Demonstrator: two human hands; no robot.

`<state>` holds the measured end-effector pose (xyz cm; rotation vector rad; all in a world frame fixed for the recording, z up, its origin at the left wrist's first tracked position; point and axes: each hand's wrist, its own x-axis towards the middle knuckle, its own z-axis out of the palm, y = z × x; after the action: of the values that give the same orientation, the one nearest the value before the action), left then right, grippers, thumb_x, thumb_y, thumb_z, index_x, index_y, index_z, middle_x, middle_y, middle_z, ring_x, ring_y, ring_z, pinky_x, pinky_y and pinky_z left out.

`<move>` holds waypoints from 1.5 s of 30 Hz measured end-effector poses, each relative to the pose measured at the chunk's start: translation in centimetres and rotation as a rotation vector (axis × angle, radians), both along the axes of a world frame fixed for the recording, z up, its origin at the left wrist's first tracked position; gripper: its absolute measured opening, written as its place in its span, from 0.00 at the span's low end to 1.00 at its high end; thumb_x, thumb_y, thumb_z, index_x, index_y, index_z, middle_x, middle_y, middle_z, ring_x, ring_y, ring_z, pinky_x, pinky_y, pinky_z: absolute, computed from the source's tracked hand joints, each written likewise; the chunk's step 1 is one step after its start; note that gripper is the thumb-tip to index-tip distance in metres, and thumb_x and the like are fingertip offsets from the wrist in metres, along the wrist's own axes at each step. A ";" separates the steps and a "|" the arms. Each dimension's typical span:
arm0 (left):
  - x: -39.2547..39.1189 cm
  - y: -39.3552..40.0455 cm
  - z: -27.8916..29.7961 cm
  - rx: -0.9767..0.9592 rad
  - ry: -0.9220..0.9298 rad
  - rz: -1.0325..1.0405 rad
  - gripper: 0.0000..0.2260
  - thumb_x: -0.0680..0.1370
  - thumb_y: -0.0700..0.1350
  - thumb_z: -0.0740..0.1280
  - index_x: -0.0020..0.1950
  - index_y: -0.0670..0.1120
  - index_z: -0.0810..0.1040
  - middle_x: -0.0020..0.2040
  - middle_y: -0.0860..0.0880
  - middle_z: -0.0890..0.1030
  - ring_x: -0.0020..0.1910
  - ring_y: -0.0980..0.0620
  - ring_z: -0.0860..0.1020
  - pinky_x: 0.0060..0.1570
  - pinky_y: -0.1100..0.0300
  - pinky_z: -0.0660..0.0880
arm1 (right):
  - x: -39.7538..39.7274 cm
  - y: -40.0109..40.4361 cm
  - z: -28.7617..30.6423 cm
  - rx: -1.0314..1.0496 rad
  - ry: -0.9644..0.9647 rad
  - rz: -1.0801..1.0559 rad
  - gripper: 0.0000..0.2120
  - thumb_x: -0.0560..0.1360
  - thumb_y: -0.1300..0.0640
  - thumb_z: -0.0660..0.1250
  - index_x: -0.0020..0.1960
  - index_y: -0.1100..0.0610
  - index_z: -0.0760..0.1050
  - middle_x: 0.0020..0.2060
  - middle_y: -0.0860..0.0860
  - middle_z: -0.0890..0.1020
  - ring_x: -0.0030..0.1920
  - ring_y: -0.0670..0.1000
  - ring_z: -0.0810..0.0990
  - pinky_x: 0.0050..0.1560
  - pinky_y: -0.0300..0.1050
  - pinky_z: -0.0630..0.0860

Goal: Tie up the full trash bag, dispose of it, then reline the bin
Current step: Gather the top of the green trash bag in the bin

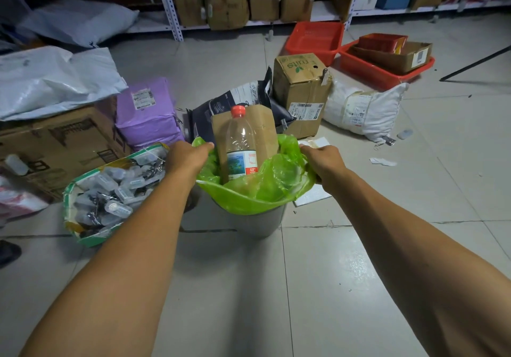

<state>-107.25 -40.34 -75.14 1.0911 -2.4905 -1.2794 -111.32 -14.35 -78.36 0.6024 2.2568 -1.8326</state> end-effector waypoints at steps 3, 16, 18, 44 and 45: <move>-0.5 0.0 0.5 -0.146 -0.015 -0.048 0.11 0.74 0.50 0.68 0.37 0.43 0.74 0.46 0.40 0.82 0.47 0.38 0.80 0.48 0.49 0.77 | -0.8 -0.3 0.1 0.113 0.030 0.047 0.15 0.71 0.52 0.69 0.31 0.59 0.73 0.29 0.55 0.76 0.31 0.55 0.74 0.34 0.49 0.71; -4.0 -0.5 2.0 -0.023 0.199 0.106 0.07 0.72 0.41 0.64 0.33 0.43 0.75 0.41 0.40 0.82 0.45 0.40 0.81 0.44 0.52 0.76 | -5.3 -2.9 1.3 0.072 0.192 -0.003 0.06 0.72 0.61 0.64 0.40 0.59 0.80 0.39 0.58 0.82 0.42 0.59 0.83 0.39 0.50 0.77; -4.1 -0.3 1.8 -0.012 0.243 0.124 0.11 0.73 0.41 0.64 0.30 0.43 0.72 0.31 0.45 0.76 0.37 0.44 0.77 0.38 0.55 0.72 | -5.5 -3.1 2.2 0.025 0.272 -0.025 0.10 0.74 0.61 0.63 0.34 0.55 0.76 0.35 0.55 0.80 0.37 0.54 0.79 0.38 0.48 0.74; -5.8 -2.7 1.7 -0.497 -0.264 -0.283 0.10 0.71 0.48 0.73 0.47 0.44 0.82 0.46 0.43 0.83 0.45 0.41 0.80 0.43 0.53 0.76 | -7.5 -3.4 2.0 0.325 0.173 0.166 0.11 0.71 0.61 0.63 0.45 0.63 0.83 0.40 0.60 0.83 0.41 0.58 0.81 0.42 0.51 0.78; -5.8 -2.7 1.5 -0.536 -0.265 -0.256 0.09 0.73 0.47 0.71 0.49 0.44 0.82 0.48 0.42 0.83 0.47 0.40 0.80 0.42 0.53 0.75 | -7.7 -3.6 1.8 0.275 0.171 0.141 0.10 0.71 0.61 0.63 0.43 0.64 0.82 0.38 0.60 0.82 0.40 0.57 0.80 0.40 0.49 0.76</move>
<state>-113.01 -43.01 -73.66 0.8697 -2.9861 -0.4601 -119.04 -17.90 -76.52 0.3236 2.6149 -1.5757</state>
